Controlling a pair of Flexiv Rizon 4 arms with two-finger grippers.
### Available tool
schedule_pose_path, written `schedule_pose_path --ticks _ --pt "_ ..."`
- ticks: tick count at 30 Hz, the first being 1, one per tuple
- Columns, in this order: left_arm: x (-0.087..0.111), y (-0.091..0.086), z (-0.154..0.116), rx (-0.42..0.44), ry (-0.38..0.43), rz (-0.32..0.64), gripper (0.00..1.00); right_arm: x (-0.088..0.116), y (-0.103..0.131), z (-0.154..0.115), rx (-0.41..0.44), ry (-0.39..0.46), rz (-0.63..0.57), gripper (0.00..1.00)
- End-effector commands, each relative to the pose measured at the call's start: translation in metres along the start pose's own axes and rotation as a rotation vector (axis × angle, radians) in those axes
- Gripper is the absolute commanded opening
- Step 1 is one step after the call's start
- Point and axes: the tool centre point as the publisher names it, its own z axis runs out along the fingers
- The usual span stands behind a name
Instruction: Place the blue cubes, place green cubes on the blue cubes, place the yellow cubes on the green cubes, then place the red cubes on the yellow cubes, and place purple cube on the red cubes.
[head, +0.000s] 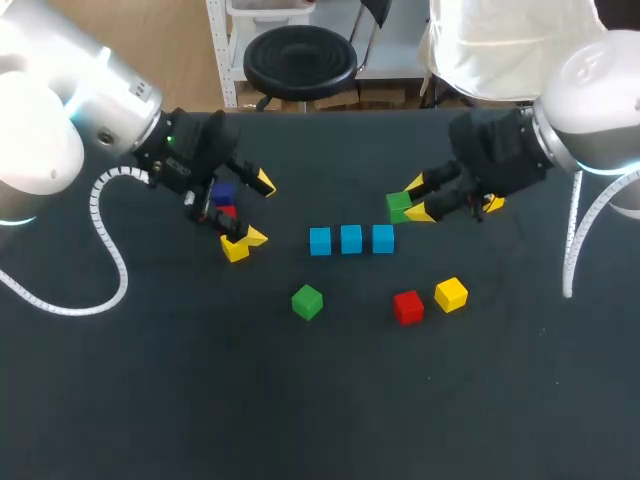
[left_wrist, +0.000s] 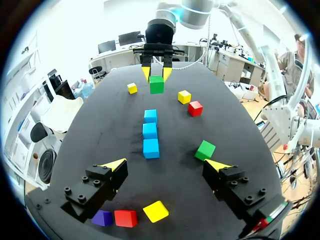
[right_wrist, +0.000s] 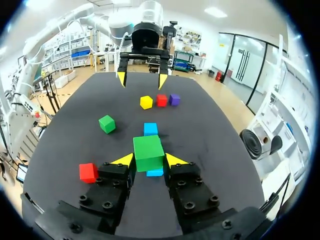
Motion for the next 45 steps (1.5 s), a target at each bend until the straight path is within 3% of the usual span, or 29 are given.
schedule_pose_path --ticks 1,5,7,18,25,33,45 --pt "0.001 0.000 0.000 0.000 -0.004 0.004 1.00 0.000 0.001 -0.001 0.002 0.002 0.000 0.00" --pt "0.001 0.000 0.000 0.000 -0.004 0.004 1.00 0.000 0.001 -0.001 0.002 0.002 0.000 0.00" --pt "0.001 0.000 0.000 0.000 -0.004 0.004 1.00 0.003 0.002 0.007 -0.016 -0.041 0.023 0.00" --pt "0.001 0.000 0.000 0.000 -0.004 0.004 1.00 -0.003 0.008 0.038 -0.068 -0.055 0.068 0.00" --pt "0.001 0.000 0.000 0.000 -0.004 0.004 1.00 -0.006 0.010 0.041 -0.017 -0.021 0.114 0.00" --pt "0.001 0.000 0.000 0.000 -0.004 0.004 1.00 0.002 0.012 0.052 -0.018 -0.054 0.144 0.00" --pt "0.001 0.000 0.000 0.000 -0.004 0.004 1.00 0.009 0.007 0.055 -0.019 -0.037 0.159 0.00"
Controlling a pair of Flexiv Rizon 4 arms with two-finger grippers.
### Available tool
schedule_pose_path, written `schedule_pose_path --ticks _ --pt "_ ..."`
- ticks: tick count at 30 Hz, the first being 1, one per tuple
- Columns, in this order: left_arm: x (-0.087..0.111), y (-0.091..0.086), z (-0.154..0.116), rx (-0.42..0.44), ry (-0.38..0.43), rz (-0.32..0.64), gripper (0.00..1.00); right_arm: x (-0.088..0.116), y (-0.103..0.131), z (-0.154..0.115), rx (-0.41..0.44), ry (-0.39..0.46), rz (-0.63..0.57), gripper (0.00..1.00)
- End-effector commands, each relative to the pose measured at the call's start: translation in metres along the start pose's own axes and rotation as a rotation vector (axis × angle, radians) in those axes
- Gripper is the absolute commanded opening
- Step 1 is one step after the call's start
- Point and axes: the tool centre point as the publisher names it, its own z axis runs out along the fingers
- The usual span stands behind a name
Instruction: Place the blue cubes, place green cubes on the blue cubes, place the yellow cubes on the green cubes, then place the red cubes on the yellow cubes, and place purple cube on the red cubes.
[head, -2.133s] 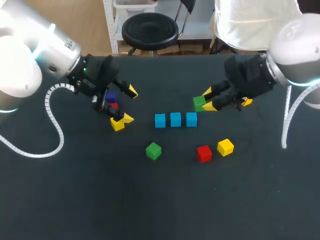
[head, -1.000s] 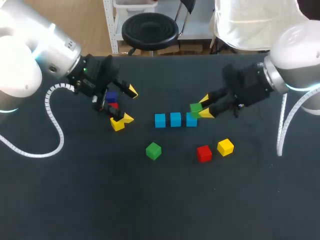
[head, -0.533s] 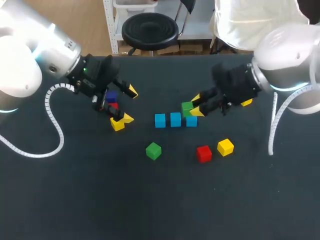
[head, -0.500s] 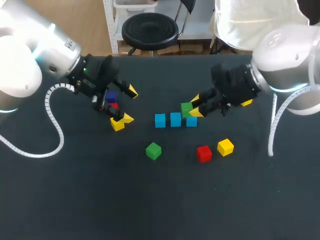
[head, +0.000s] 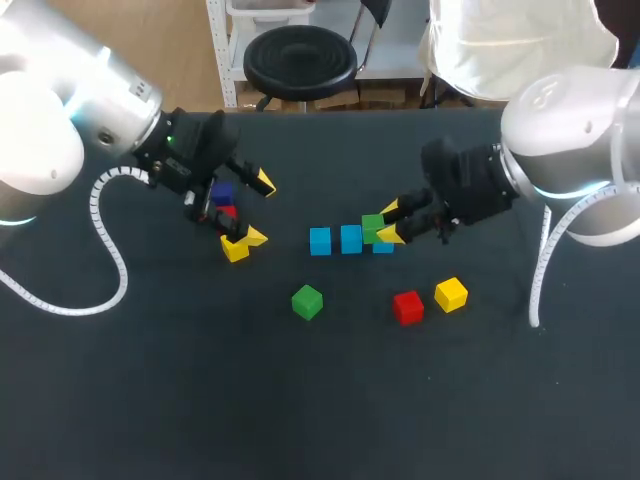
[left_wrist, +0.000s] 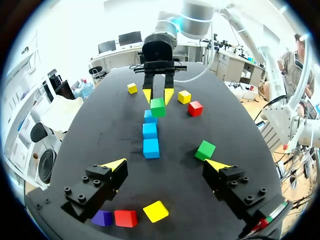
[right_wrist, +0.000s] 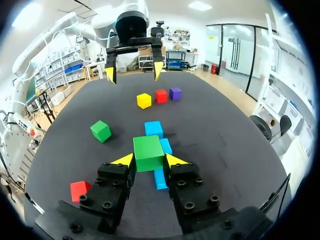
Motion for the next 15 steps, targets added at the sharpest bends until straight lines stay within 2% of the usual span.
schedule_pose_path --ticks 1,15 --pt "0.0012 0.0002 -0.0001 0.000 -0.004 0.004 1.00 0.0001 -0.0023 0.0027 -0.003 0.012 0.000 0.00" --pt "0.0012 0.0002 -0.0001 0.000 -0.004 0.004 1.00 0.0036 -0.0043 0.0056 0.003 0.009 0.007 0.00"
